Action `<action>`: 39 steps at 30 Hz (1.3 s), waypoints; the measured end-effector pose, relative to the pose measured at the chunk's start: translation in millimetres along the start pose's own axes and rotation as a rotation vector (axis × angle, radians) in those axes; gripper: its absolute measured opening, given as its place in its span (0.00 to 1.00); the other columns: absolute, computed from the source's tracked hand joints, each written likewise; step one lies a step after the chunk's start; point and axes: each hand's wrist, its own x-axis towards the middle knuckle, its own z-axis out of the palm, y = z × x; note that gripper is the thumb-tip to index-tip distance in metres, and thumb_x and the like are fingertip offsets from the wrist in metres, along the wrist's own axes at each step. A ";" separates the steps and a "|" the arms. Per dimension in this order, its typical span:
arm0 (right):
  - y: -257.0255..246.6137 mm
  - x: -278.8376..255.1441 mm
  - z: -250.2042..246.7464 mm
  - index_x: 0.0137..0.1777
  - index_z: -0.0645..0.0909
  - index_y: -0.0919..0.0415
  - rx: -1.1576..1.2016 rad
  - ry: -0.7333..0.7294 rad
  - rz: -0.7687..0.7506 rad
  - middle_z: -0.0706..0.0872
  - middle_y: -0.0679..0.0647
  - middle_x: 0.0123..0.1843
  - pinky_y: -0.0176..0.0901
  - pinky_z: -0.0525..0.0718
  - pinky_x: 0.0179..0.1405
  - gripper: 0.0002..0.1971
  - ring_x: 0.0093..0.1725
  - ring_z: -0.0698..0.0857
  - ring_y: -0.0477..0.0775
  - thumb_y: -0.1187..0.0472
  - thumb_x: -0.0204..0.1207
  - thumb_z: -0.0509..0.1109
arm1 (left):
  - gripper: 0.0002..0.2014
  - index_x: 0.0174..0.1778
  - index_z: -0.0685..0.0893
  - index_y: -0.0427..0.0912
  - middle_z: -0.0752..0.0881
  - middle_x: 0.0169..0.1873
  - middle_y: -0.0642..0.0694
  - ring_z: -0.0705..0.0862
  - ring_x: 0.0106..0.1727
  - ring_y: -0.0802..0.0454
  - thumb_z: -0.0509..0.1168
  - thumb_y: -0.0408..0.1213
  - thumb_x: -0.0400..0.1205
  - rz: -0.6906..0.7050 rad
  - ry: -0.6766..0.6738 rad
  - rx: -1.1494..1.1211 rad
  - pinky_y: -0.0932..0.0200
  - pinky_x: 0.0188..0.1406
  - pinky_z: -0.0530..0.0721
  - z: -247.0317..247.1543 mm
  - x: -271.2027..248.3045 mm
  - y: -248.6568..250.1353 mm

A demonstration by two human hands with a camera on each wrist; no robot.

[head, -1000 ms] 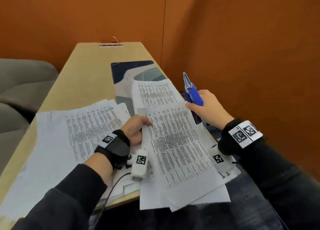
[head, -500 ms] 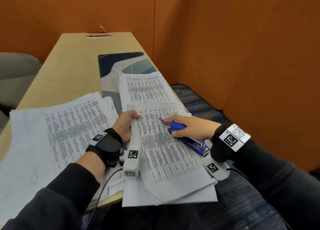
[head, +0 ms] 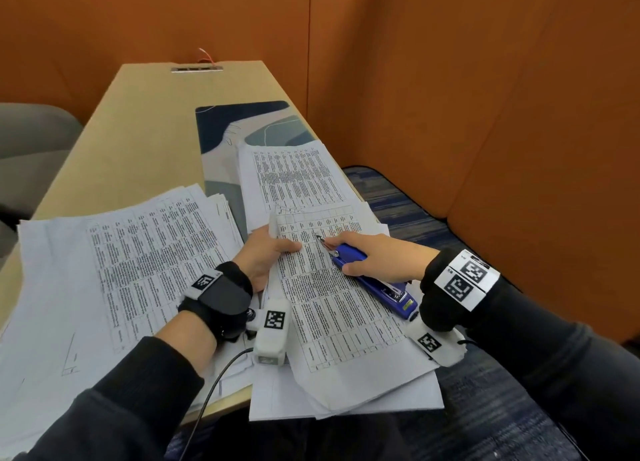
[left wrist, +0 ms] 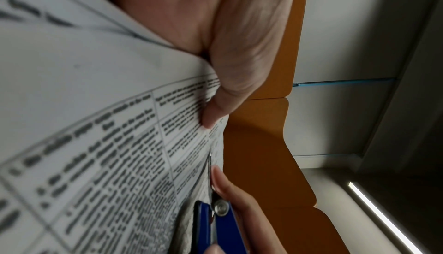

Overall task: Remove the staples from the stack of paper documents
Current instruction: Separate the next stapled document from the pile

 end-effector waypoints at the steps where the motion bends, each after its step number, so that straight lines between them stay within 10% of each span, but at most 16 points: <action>1: -0.4 -1.3 0.6 0.82 0.61 0.40 -0.007 -0.001 0.003 0.79 0.50 0.69 0.30 0.74 0.37 0.27 0.44 0.79 0.40 0.51 0.84 0.64 | 0.18 0.64 0.80 0.31 0.90 0.46 0.35 0.91 0.40 0.42 0.62 0.17 0.79 -0.004 0.005 0.000 0.51 0.32 0.90 -0.8 0.7 -1.4; 8: -9.9 7.9 3.7 0.84 0.57 0.45 -0.051 0.022 -0.012 0.82 0.57 0.65 0.31 0.74 0.36 0.28 0.42 0.79 0.44 0.53 0.86 0.61 | 0.18 0.63 0.80 0.32 0.89 0.50 0.32 0.89 0.49 0.35 0.62 0.16 0.78 0.002 -0.047 -0.006 0.41 0.46 0.89 -0.6 2.3 -2.5; 12: -15.4 18.0 10.1 0.86 0.48 0.44 -0.072 0.030 0.011 0.75 0.63 0.77 0.50 0.77 0.68 0.33 0.69 0.79 0.62 0.53 0.87 0.60 | 0.17 0.62 0.81 0.32 0.89 0.46 0.32 0.90 0.45 0.36 0.61 0.15 0.78 0.015 -0.061 -0.017 0.43 0.42 0.90 -0.8 -1.0 -2.8; 18: -3.6 14.5 1.5 0.84 0.61 0.44 0.323 -0.033 -0.104 0.63 0.47 0.85 0.35 0.62 0.73 0.26 0.82 0.64 0.49 0.56 0.87 0.60 | 0.17 0.61 0.81 0.32 0.88 0.50 0.30 0.90 0.47 0.35 0.61 0.17 0.78 0.002 -0.103 -0.069 0.41 0.48 0.89 -0.8 -5.8 -1.0; 22: -1.6 0.9 3.7 0.84 0.57 0.38 0.128 -0.039 -0.155 0.64 0.44 0.85 0.42 0.63 0.80 0.27 0.81 0.65 0.48 0.51 0.88 0.59 | 0.15 0.62 0.82 0.36 0.88 0.51 0.32 0.89 0.47 0.38 0.64 0.27 0.79 -0.047 -0.117 -0.161 0.44 0.48 0.89 5.2 -6.7 8.8; 27: -23.2 -17.0 -4.6 0.85 0.49 0.36 -0.326 0.148 -0.204 0.83 0.48 0.52 0.36 0.76 0.38 0.30 0.41 0.82 0.47 0.51 0.87 0.57 | 0.19 0.64 0.80 0.27 0.86 0.56 0.27 0.89 0.49 0.34 0.68 0.31 0.79 -0.047 -0.037 -0.143 0.45 0.41 0.89 9.9 -3.8 16.1; 34: -20.0 -19.9 -8.3 0.83 0.35 0.32 -0.997 0.295 -0.236 0.67 0.53 0.47 0.44 0.59 0.23 0.36 0.37 0.74 0.55 0.58 0.86 0.52 | 0.18 0.64 0.79 0.25 0.85 0.55 0.25 0.88 0.50 0.31 0.65 0.31 0.81 -0.203 -0.056 0.069 0.36 0.46 0.88 18.4 -7.6 30.8; 36: -9.7 -17.4 -10.6 0.83 0.38 0.31 -0.888 0.322 -0.230 0.74 0.52 0.49 0.45 0.71 0.28 0.34 0.42 0.80 0.56 0.54 0.87 0.53 | 0.18 0.65 0.78 0.25 0.85 0.56 0.26 0.88 0.51 0.32 0.65 0.31 0.81 -0.161 -0.060 0.034 0.38 0.48 0.88 23.4 -7.4 35.8; 39: 4.6 -18.2 -16.9 0.83 0.54 0.31 -0.095 0.148 -0.195 0.82 0.50 0.69 0.47 0.83 0.59 0.28 0.61 0.84 0.53 0.51 0.87 0.59 | 0.15 0.66 0.78 0.28 0.86 0.57 0.28 0.90 0.45 0.37 0.62 0.29 0.84 -0.053 -0.110 -0.064 0.44 0.40 0.90 29.7 -5.6 40.8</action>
